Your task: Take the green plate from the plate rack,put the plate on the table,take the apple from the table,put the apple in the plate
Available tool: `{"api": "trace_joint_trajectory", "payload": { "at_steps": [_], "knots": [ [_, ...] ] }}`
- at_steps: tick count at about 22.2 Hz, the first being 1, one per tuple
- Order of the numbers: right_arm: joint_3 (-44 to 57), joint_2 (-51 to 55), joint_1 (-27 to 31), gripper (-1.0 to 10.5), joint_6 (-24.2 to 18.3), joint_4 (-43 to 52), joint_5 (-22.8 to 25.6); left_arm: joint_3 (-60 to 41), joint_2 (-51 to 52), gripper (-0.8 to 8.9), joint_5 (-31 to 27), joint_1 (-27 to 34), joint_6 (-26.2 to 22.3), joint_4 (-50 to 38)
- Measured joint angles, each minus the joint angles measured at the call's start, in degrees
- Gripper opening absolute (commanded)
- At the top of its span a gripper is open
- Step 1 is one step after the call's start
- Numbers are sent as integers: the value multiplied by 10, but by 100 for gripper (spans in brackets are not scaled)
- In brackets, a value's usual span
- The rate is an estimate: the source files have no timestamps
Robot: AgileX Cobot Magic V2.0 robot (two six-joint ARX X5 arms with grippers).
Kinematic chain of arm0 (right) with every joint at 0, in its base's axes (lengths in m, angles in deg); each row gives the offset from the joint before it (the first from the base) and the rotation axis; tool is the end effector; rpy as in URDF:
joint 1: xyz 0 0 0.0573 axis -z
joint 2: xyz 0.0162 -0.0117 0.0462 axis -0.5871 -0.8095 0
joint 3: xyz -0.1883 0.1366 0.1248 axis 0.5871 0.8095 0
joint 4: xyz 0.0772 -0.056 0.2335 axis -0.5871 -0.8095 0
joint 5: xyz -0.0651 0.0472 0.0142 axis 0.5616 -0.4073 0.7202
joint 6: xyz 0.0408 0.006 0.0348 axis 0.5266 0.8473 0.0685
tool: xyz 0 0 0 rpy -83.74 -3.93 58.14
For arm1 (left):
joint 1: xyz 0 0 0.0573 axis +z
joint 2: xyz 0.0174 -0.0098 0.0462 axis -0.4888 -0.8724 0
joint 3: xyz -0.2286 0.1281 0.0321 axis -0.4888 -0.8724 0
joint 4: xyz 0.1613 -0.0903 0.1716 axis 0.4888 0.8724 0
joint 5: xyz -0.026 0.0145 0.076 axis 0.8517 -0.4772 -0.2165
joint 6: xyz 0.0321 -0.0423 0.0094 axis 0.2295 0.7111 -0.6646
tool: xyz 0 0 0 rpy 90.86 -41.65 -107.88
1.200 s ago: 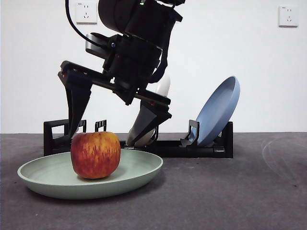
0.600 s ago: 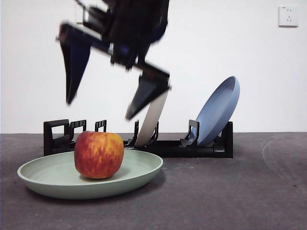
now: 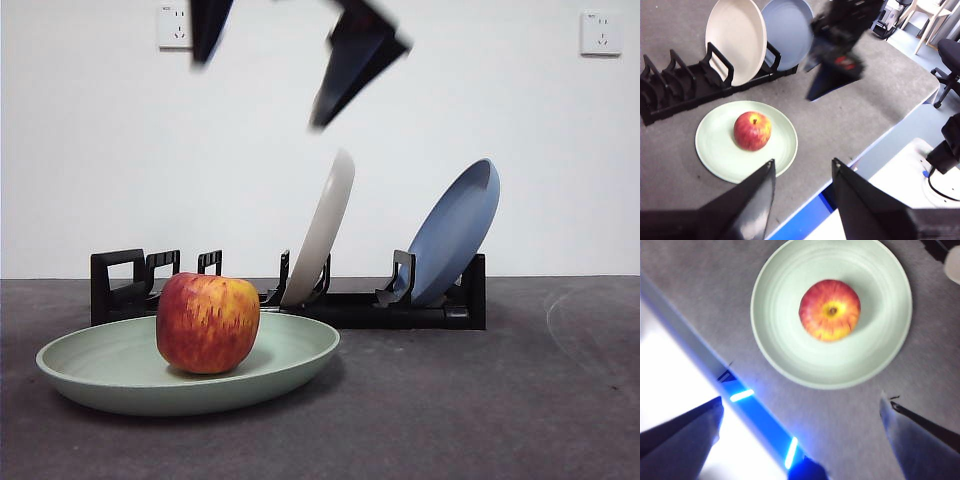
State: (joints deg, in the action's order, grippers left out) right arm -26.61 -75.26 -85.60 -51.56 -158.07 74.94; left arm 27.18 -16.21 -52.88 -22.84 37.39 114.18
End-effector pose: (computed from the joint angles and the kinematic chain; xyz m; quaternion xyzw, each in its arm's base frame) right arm 0.2241 0.2711 0.3520 -0.1933 0.5460 0.3977 0.7116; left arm 0.0104 -0.0086 0.3692 -0.0471 0.2574 -0.3445 0.9016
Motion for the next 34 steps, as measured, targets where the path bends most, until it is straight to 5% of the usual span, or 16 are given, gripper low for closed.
{"api": "trace_joint_trajectory", "payload": {
  "at_steps": [8, 20, 31, 33, 34],
  "knots": [
    [-1, 136, 0, 533, -5, -16, 7, 0, -51, 188, -1, 0, -14, -37],
    [13, 339, 0, 532, 29, -16, 90, 0, -115, 188, -1, 0, -26, -136],
    [267, 520, 0, 528, 99, -16, 131, 0, -145, 187, 1, 0, -22, -154],
    [288, 527, 0, 374, 106, -16, 141, 0, -148, 180, 2, 0, -21, -154],
    [293, 527, 0, 195, 108, -16, 141, 0, -150, 114, 4, 0, -21, -154]
  ]
}}
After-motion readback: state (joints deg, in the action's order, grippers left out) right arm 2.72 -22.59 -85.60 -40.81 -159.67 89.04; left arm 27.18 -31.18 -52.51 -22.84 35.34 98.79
